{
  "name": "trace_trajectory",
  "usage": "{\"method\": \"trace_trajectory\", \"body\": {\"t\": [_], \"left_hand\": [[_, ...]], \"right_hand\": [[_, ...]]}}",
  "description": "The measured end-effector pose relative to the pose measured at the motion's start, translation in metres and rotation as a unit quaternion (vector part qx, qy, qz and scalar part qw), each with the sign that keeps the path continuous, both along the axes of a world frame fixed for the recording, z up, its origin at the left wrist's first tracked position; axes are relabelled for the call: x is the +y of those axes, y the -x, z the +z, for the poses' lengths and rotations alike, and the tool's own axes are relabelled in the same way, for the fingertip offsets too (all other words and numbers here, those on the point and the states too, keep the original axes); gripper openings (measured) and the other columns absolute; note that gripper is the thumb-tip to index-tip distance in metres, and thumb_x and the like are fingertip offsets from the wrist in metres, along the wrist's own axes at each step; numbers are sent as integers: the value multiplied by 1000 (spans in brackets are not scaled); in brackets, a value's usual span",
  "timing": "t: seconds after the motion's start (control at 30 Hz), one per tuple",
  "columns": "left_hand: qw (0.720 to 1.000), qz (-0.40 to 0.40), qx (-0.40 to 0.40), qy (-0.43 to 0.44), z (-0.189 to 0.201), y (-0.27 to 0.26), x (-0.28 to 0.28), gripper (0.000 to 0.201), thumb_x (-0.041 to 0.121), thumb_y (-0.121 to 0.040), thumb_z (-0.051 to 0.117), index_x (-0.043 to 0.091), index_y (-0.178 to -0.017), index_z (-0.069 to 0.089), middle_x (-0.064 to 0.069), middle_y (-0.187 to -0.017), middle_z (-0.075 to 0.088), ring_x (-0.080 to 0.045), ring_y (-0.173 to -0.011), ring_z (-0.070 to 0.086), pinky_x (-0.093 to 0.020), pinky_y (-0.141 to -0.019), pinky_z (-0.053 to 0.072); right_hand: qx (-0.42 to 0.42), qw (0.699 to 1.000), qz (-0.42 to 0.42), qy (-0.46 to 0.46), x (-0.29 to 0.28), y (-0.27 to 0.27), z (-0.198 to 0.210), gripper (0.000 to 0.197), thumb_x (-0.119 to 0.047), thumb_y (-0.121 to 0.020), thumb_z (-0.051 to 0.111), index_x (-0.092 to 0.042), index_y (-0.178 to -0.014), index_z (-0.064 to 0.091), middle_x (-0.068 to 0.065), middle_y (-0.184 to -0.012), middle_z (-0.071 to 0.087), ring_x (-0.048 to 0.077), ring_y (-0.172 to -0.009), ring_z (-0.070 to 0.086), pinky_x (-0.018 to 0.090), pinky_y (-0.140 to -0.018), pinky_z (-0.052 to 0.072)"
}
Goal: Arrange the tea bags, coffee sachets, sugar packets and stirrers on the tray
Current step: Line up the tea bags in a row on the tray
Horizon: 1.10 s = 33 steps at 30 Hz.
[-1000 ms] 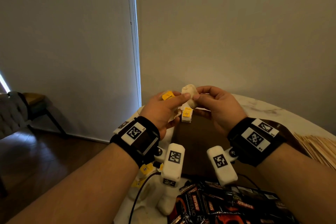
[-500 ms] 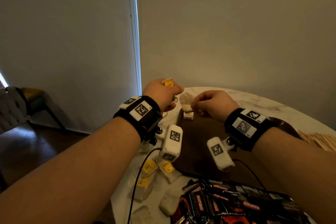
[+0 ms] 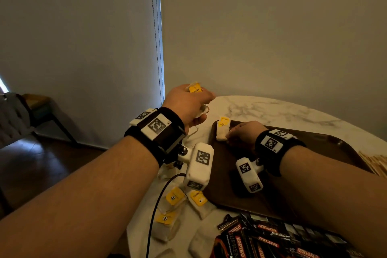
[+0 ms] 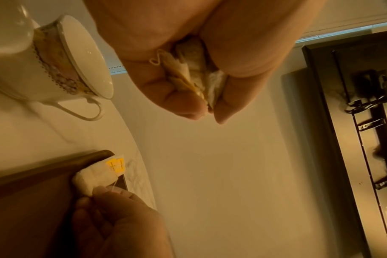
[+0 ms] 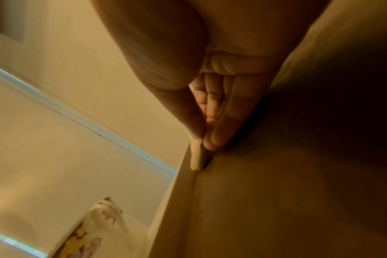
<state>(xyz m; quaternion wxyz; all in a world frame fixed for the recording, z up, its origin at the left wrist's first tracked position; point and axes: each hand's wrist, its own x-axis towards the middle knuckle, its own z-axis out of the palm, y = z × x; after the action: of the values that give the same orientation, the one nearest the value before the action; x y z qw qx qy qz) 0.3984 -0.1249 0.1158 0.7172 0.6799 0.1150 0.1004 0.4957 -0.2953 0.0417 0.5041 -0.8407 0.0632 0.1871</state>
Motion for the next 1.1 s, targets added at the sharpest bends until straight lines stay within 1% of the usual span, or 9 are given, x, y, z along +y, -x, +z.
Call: {"method": "trace_trajectory", "body": {"t": [0.17, 0.33, 0.43, 0.53, 0.67, 0.8, 0.9, 1.0, 1.1], "left_hand": [[1000, -3, 5, 5, -1, -3, -2, 8, 17, -89, 77, 16, -91, 69, -4, -85, 66, -17, -74, 64, -24, -52, 52], [999, -4, 8, 39, -1, 0, -7, 11, 21, -93, 74, 18, -88, 64, -4, -89, 66, -16, -73, 62, -24, -53, 52], [995, 3, 32, 97, -1, 3, -16, 12, 23, -94, 72, 17, -93, 62, -6, -90, 66, -17, -70, 62, -25, -53, 54], [985, 3, 61, 164, -2, 8, -28, 12, 25, -97, 67, 14, -95, 64, -10, -93, 65, -24, -81, 63, -29, -54, 56], [970, -10, 72, 231, -3, 19, -47, 15, 22, -105, 55, 10, -99, 61, -11, -86, 65, -25, -76, 64, -34, -60, 60], [953, -33, 95, 286, -3, 33, -62, 22, 23, -107, 50, 2, -109, 59, -18, -91, 68, -31, -82, 68, -45, -80, 58], [943, -42, 107, 312, -3, 40, -67, 26, 22, -108, 49, -1, -104, 59, -18, -75, 74, -33, -82, 68, -48, -88, 56], [933, -54, 118, 336, -4, 45, -68, 27, 23, -108, 49, -1, -99, 57, -21, -77, 74, -33, -78, 71, -46, -76, 59], [933, -48, 127, 332, -10, 48, -67, 26, 23, -107, 50, -2, -105, 57, -19, -69, 73, -30, -63, 71, -41, -66, 62]], "right_hand": [[5, 999, -18, -28, -2, -4, -4, 15, -1, -89, 73, 5, -103, 72, 15, -81, 75, 20, -71, 72, 29, -65, 60], [37, 999, -12, -26, -1, -1, 0, 15, -5, -99, 63, 6, -109, 67, 18, -90, 73, 23, -82, 71, 36, -87, 60], [-23, 998, -17, -50, -10, 0, -3, 26, -6, -93, 68, 6, -116, 68, 16, -88, 72, 23, -74, 71, 35, -77, 63], [-105, 991, 1, -85, -20, 17, 17, 12, -11, -93, 70, -6, -103, 75, 16, -97, 76, 18, -69, 68, 37, -75, 59], [-246, 955, 85, -139, -37, 63, 57, 6, -16, -91, 75, -16, -97, 76, 1, -90, 76, 9, -70, 65, 26, -66, 55], [-324, 925, 197, -13, -48, 97, 71, 23, -11, -86, 78, -28, -101, 77, -9, -96, 72, 6, -77, 65, 16, -66, 54], [-345, 911, 216, 69, -51, 104, 65, 25, -12, -82, 80, -31, -100, 78, -12, -106, 65, 10, -93, 63, 26, -84, 57], [-356, 909, 208, 64, -55, 104, 60, 14, -20, -83, 82, -30, -92, 79, -12, -104, 65, 15, -96, 63, 38, -89, 57], [-369, 908, 195, 45, -59, 103, 61, 5, -26, -86, 81, -29, -87, 78, -11, -93, 71, 15, -88, 66, 35, -81, 56]]}}
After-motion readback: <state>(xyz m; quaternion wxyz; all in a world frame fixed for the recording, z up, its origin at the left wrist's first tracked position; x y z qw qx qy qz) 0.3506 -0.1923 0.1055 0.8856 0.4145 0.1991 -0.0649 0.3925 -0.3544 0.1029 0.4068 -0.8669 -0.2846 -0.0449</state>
